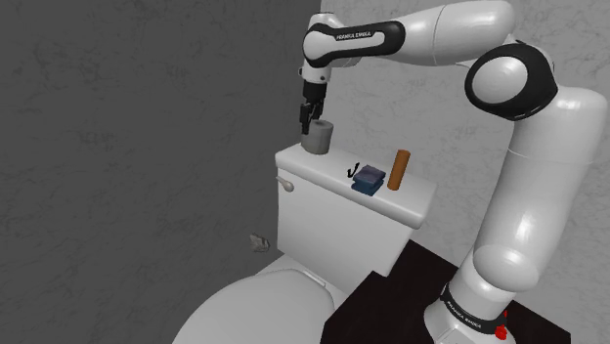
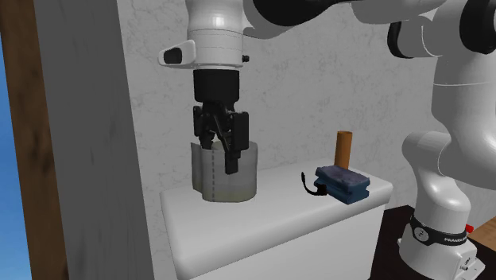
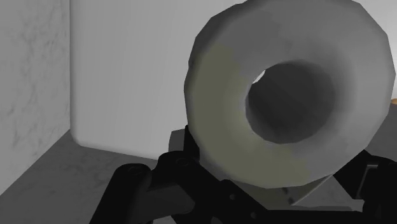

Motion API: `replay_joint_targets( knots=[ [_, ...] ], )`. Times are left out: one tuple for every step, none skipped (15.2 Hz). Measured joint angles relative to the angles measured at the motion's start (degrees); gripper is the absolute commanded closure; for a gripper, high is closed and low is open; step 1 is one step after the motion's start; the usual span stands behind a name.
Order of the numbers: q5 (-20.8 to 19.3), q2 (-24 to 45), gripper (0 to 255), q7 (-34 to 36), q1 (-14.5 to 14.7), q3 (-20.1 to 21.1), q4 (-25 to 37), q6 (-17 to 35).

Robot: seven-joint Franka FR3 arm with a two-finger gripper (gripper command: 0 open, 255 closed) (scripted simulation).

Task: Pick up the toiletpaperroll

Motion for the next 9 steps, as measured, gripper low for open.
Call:
replay_joint_targets(
  knots=[
    [0.0,0.1,255,0.0,0.0,0.0,0.8,-0.7],
    [0.0,0.1,255,0.1,0.0,0.0,1.6,-1.5],
    [0.0,0.2,255,0.0,0.0,0.0,2.6,-2.4],
    [0.0,0.2,255,0.0,0.0,0.0,3.3,-3.1],
    [0.0,0.4,255,0.0,0.0,0.0,4.5,-4.0],
    [0.0,0.4,255,0.1,0.0,0.0,5.2,-4.8],
    [0.0,0.7,255,0.1,0.0,0.0,6.3,-5.6],
    [0.0,0.8,255,0.0,0.0,0.0,7.3,-6.5],
    [0.0,1.0,255,0.1,0.0,0.0,8.0,-7.0]
  ],
)
